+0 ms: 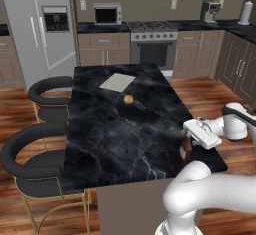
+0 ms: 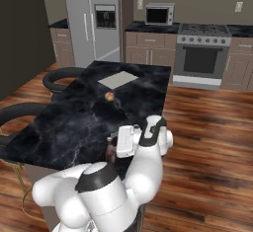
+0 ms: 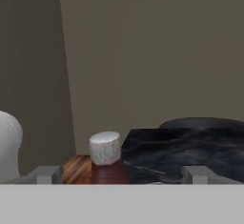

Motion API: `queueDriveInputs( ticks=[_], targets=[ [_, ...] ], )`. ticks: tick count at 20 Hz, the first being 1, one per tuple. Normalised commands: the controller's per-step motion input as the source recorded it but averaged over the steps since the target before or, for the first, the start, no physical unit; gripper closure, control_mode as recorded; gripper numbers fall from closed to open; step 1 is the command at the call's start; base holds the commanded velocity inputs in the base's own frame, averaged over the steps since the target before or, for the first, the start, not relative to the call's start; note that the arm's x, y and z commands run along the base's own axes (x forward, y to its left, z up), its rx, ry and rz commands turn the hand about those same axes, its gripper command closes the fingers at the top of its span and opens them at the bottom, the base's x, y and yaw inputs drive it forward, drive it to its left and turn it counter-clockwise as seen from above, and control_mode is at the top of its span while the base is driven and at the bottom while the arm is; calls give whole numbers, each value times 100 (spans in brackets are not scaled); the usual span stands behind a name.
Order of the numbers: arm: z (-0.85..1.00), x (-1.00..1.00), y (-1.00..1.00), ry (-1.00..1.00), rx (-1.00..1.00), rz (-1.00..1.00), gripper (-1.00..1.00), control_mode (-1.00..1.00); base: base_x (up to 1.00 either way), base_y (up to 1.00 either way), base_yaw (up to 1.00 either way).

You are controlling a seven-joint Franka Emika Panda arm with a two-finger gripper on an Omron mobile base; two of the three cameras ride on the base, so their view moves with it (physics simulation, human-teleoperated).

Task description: Move the shaker and ketchup from the cabinet to the dining counter.

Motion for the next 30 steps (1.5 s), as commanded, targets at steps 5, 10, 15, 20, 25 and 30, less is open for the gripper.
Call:
queueDriveInputs(
  ticks=[5,10,15,20,25,30],
  targets=[
    [34,-2,-26,0,0,0,-100,-100,0,0,0],
    [51,-13,-3,-4,0,-1,-100,-100,0,0,0],
    [54,-31,0,-5,0,-5,-100,-100,0,0,0],
    [36,-34,1,0,-1,-22,-100,-100,0,0,0],
    [5,-4,10,0,-4,-39,-100,-100,0,0,0],
    [2,11,23,0,-11,-49,-100,-100,0,0,0]
  ],
)
